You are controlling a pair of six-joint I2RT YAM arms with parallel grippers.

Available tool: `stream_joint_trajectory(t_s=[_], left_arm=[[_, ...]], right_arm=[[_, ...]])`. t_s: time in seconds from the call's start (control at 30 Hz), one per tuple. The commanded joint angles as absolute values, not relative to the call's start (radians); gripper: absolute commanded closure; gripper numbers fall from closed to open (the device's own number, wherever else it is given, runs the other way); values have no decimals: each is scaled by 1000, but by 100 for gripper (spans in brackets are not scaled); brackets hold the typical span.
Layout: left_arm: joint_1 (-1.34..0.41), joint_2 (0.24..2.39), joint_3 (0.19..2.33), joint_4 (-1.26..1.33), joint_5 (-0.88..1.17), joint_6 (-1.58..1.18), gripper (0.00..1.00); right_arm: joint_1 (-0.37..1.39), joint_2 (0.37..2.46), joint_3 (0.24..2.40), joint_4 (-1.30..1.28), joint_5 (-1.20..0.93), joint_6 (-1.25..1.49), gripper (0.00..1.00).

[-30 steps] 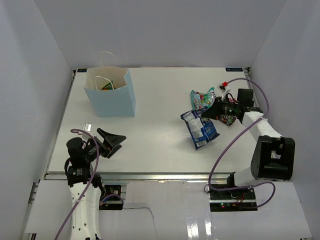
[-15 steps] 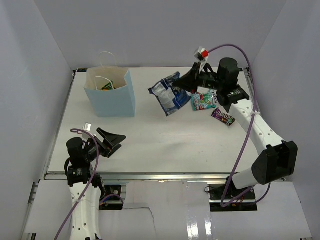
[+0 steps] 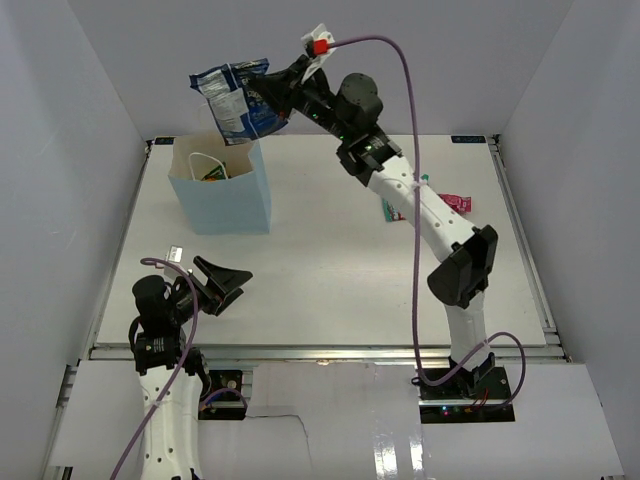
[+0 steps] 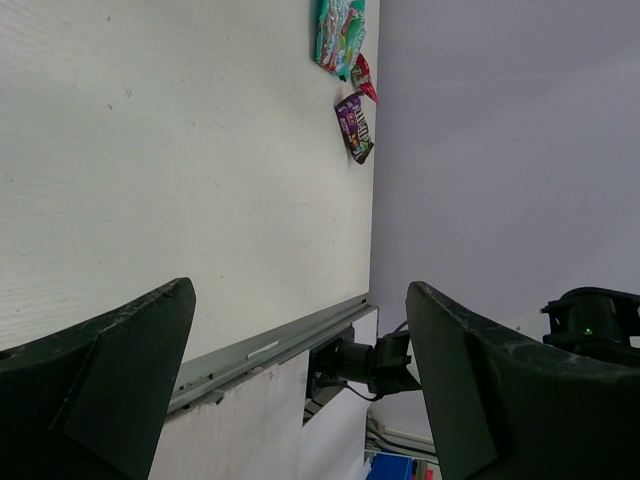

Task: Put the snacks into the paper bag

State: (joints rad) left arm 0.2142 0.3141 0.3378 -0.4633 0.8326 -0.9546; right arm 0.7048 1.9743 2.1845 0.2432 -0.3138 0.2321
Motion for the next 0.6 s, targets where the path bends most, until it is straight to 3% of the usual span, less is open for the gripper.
stream_joint_trajectory(t_s=[0.0,0.13,0.57], left_arm=[[216,298,365,-462,854,-940,4],[216,281,347,-466,856,-942,4],[216,279,325,-469,854,-936,4]], right_arm=[[753,2060,2299,406,-135,173,92],[788,2152,2373,474,-94,144,92],[894,2272,2335,629,47,95,92]])
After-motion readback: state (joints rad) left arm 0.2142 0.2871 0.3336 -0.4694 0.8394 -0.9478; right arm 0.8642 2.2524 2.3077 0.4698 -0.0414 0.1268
